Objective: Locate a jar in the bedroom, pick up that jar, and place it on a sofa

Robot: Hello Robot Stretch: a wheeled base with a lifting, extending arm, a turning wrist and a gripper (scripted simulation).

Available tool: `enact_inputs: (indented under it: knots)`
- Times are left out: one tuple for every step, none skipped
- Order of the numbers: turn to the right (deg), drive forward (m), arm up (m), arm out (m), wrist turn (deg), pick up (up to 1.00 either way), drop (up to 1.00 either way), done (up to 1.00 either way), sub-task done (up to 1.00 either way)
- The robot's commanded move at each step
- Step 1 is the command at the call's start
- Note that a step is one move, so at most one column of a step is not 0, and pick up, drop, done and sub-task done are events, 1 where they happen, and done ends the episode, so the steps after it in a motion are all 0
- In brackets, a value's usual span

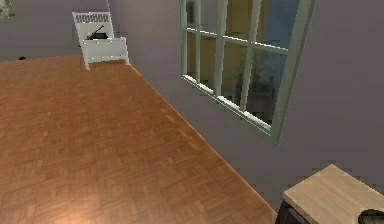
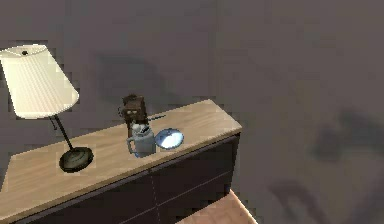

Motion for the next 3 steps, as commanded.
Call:
enact_inputs:
  knots:
    - [0.0, 0.0, 0.3, 0.0, 0.0, 0.0, 0.0, 0.0, 0.0]
    - [0.0, 0.0, 0.0, 0.44, 0.0, 0.0, 0.0, 0.0, 0.0]
    - [0.0, 0.0, 0.0, 0.0, 45.0, 0.0, 0.0, 0.0, 0.0]
